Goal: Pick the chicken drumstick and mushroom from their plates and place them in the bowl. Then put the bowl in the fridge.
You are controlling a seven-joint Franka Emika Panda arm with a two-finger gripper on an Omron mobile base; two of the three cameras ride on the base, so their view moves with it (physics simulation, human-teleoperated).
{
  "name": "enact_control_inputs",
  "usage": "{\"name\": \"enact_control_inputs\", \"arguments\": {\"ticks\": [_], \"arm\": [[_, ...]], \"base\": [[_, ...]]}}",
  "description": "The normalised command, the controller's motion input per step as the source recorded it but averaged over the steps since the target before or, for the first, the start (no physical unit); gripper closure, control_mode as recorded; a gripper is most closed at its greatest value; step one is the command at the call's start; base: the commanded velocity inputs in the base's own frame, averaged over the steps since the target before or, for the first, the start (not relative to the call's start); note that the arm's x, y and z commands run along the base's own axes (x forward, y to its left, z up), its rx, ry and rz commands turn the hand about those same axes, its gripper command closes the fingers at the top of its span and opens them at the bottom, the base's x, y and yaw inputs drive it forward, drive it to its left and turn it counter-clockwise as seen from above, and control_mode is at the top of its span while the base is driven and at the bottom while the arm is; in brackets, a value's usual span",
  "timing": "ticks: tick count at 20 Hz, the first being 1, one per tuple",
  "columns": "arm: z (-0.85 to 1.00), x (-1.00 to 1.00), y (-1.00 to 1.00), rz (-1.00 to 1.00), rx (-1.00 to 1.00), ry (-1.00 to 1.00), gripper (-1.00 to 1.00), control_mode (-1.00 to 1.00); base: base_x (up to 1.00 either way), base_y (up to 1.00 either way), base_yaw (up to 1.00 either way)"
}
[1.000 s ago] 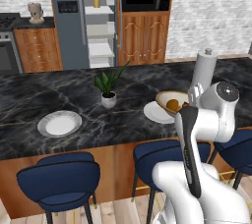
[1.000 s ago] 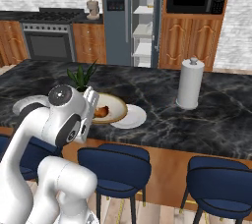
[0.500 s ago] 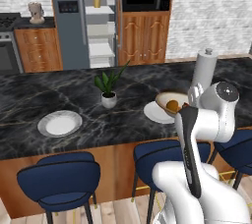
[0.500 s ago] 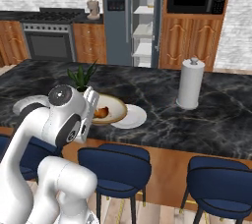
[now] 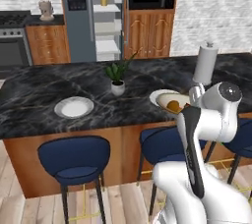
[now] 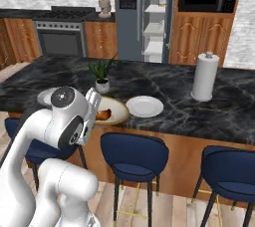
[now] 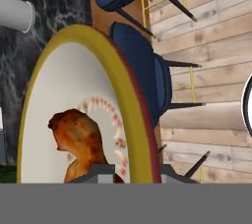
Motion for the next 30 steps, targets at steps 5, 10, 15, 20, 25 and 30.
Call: {"name": "enact_control_inputs", "arguments": {"ticks": [5,10,15,20,25,30], "arm": [[0.0,0.0,0.0,0.0,0.0,0.0,1.0,1.0],[0.0,0.0,0.0,0.0,0.0,0.0,1.0,1.0],[0.0,0.0,0.0,0.0,0.0,0.0,1.0,1.0],[0.0,0.0,0.0,0.0,0.0,0.0,1.0,1.0],[0.0,0.0,0.0,0.0,0.0,0.0,1.0,1.0],[0.0,0.0,0.0,0.0,0.0,0.0,1.0,1.0]], "base": [[0.02,0.94,0.0],[0.07,0.94,0.0],[0.16,0.94,0.0],[0.34,0.94,0.0],[0.44,0.94,0.0],[0.5,0.93,0.0]]}}
